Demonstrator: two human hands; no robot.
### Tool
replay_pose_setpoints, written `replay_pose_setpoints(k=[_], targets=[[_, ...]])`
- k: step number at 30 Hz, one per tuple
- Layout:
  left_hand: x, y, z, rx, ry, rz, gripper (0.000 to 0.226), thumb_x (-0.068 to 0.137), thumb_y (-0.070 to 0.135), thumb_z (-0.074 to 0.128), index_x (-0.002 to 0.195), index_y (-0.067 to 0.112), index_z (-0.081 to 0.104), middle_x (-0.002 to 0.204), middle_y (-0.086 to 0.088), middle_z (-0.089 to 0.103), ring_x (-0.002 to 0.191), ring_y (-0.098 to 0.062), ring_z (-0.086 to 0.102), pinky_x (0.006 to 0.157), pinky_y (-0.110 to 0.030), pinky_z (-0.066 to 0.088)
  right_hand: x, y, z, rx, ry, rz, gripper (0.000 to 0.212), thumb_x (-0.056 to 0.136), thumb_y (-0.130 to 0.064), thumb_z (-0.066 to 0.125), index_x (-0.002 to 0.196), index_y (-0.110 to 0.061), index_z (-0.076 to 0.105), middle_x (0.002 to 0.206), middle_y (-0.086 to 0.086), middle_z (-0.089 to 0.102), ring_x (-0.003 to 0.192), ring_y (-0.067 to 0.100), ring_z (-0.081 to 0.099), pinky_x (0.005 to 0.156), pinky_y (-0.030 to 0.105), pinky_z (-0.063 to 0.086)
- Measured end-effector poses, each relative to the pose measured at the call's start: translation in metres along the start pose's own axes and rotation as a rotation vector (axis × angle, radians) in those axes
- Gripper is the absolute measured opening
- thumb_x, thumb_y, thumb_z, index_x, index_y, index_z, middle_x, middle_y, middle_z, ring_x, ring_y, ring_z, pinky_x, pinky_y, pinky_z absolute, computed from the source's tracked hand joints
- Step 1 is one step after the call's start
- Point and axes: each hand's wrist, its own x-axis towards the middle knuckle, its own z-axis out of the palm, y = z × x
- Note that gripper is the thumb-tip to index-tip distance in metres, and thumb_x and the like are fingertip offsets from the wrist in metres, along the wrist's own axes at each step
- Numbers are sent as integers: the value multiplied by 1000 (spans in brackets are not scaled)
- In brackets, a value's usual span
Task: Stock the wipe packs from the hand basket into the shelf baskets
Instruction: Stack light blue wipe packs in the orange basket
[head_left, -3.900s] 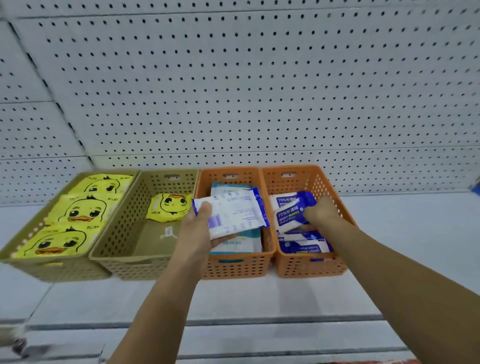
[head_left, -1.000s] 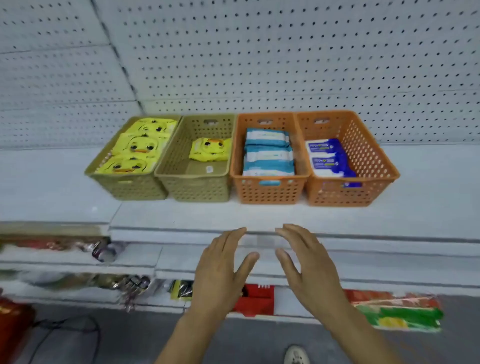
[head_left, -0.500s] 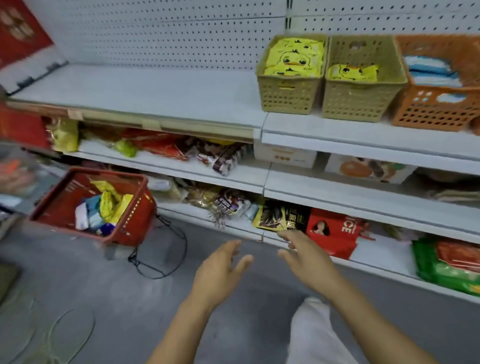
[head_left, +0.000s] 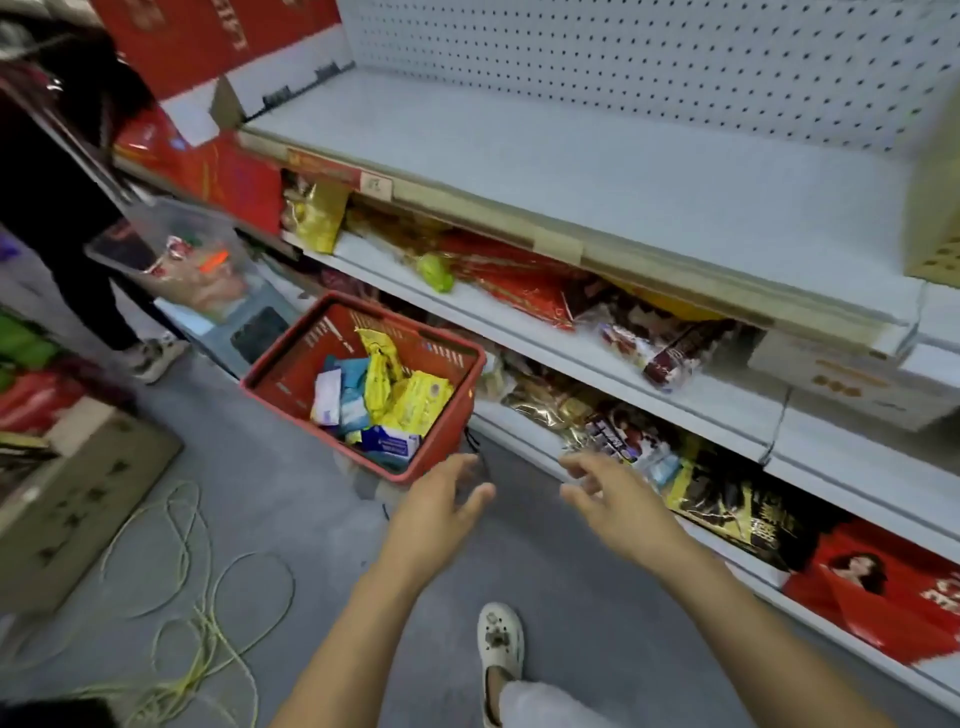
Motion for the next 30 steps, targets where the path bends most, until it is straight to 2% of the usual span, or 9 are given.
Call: replay_pose_setpoints(k=[4, 6, 9, 12, 16, 20, 23, 26, 30], targets=[[56, -59, -61, -6, -50, -102, 41, 93, 36, 59, 132, 21, 54, 120, 6, 66, 108, -9, 61, 94, -27, 47, 85, -61, 37, 118, -23, 13, 32, 92, -28, 57, 124, -25, 58, 122, -10, 60, 98, 5, 60, 93, 31, 48], [83, -88, -85, -27, -57, -154, 39, 93, 35, 58, 129, 21, 55, 116, 6, 66, 101, -10, 62, 91, -29, 49, 121, -85, 55, 153, -64, 13, 30, 93, -25, 57, 122, -22, 60, 118, -8, 62, 99, 6, 61, 94, 31, 49], [118, -127, -113, -125, -59, -214, 41, 91, 41, 59, 126, 21, 57, 114, 4, 67, 96, -14, 66, 88, -39, 54, 167, -108, 86, 202, -112, 36, 26, 92, -22, 58, 117, -20, 62, 113, -5, 66, 99, 10, 63, 94, 35, 50], [152, -165, -133, -132, -97, -261, 33, 94, 32, 59, 123, 19, 58, 110, 5, 67, 97, -12, 65, 89, -32, 52, 203, -124, 118, 239, -150, 97, 25, 93, -21, 58, 117, -19, 63, 112, -3, 66, 99, 13, 63, 93, 38, 50], [208, -220, -152, -117, -164, -301, 34, 93, 31, 61, 123, 15, 59, 112, -3, 70, 97, -18, 67, 91, -40, 53, 245, -135, 162, 283, -174, 198, 22, 94, -20, 57, 115, -17, 63, 112, -3, 63, 102, 12, 61, 93, 30, 48], [270, -269, -166, -67, -233, -317, 36, 95, 29, 58, 127, 12, 57, 110, -2, 64, 95, -18, 61, 77, -28, 46, 289, -138, 208, 324, -113, 332, 16, 94, -18, 57, 108, -19, 65, 102, -6, 61, 103, 12, 58, 92, 28, 46], [319, -301, -166, 17, -288, -276, 39, 96, 28, 56, 130, 8, 56, 125, -10, 63, 108, -25, 60, 88, -31, 46, 320, -138, 242, 339, -95, 449, 19, 95, -14, 55, 111, -13, 65, 98, 0, 61, 103, 17, 58, 87, 25, 43], [369, -327, -159, 106, -338, -195, 38, 98, 23, 52, 132, 8, 55, 133, -12, 59, 120, -29, 56, 96, -32, 43, 347, -138, 277, 319, -105, 503, 20, 95, -13, 54, 111, -9, 66, 107, 3, 64, 102, 14, 58, 86, 23, 43], [426, -347, -145, 204, -385, -55, 40, 100, 17, 46, 140, 14, 47, 145, -11, 47, 130, -28, 46, 107, -32, 36, 379, -141, 320, 272, -124, 543, 22, 96, -16, 52, 109, -14, 69, 109, -1, 64, 103, 19, 59, 90, 33, 48]])
